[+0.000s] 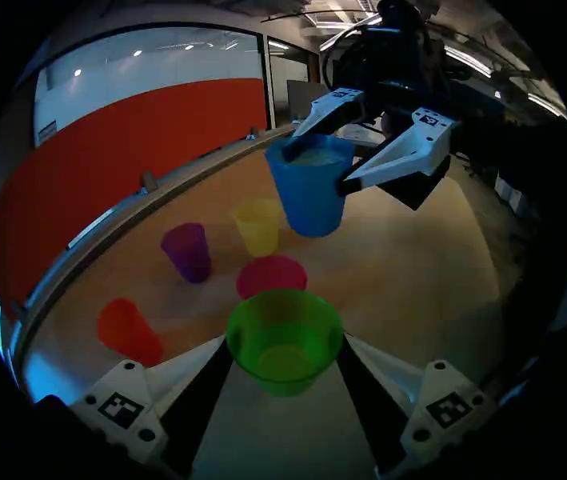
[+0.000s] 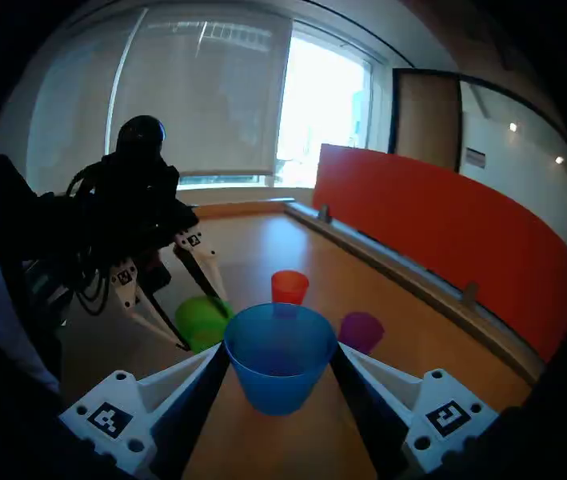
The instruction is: Pour water
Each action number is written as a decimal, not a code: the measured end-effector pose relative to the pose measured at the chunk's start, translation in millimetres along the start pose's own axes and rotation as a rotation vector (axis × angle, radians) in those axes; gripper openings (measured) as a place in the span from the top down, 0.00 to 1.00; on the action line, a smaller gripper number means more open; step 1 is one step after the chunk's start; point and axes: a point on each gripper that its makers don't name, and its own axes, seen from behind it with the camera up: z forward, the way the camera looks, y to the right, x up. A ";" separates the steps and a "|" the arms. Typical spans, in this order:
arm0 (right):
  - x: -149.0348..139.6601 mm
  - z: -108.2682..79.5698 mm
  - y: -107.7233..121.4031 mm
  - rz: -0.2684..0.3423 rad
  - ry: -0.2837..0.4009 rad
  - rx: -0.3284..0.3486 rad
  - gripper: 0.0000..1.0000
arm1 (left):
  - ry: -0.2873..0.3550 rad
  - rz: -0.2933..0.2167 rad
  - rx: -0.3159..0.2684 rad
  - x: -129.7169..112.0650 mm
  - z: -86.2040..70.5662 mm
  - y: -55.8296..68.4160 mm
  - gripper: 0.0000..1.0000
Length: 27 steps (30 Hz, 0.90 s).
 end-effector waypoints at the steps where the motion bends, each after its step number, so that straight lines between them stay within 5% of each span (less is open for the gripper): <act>1: -2.8 0.4 -0.7 0.000 -0.006 0.002 0.08 | -0.002 -0.001 -0.001 -1.4 0.8 -0.1 0.13; 27: -65.7 6.9 -19.7 -0.016 -0.123 0.050 0.08 | -0.089 -0.016 -0.038 -30.1 14.5 -0.2 0.13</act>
